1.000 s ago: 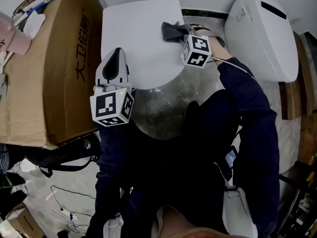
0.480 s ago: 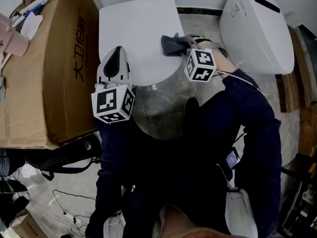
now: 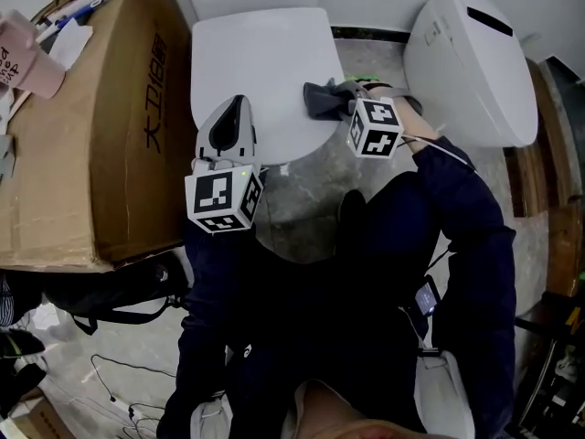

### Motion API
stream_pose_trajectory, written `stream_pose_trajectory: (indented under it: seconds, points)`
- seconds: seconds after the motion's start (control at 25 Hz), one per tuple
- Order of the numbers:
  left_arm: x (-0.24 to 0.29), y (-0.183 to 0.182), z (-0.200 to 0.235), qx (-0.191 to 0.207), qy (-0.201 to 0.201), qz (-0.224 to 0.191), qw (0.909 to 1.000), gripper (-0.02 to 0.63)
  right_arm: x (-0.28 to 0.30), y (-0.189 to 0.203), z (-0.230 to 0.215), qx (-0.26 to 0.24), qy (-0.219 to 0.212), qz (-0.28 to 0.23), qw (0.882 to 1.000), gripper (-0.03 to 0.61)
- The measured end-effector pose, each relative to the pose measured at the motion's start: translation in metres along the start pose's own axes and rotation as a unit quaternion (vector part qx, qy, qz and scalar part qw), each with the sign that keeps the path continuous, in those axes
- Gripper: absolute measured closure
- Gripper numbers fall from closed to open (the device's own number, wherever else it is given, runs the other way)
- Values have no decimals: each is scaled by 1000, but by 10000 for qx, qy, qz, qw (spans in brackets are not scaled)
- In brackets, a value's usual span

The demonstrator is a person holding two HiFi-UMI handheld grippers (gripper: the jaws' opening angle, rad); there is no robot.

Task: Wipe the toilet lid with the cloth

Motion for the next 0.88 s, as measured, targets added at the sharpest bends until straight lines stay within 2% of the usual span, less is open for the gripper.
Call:
stream_pose_trajectory:
  seconds: [0.08,0.24,0.44,0.72,0.88]
  points:
    - [0,1,-5,4,84,29,10000,597,-1,0,-12,-42,66,-8,10000,514]
    - [0,6,-13,52,118,102,9999,597,-3,-5,-50,-57,517,-81,9986,514]
    - [2,5,-15,32,48,155,9999,597,18,-4,-102,-357,1102,164,9931,514]
    - [-16,3,5,20,-532,188,9984,597,84,-12,-166,-331,1474,266,9882,514]
    - [-17,6,13,-1,-791,241,9966,597,110,-18,-197,-332,1837,254,9821,514]
Point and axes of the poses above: the fingertips, and each gripper's own axes: x forward along the fingers, z to its left, y out of its underside, the point moved 10 cm from there along -x, backward along the fingers, and after that the axes turned 6 degrees about z, right-handed, at the moved point
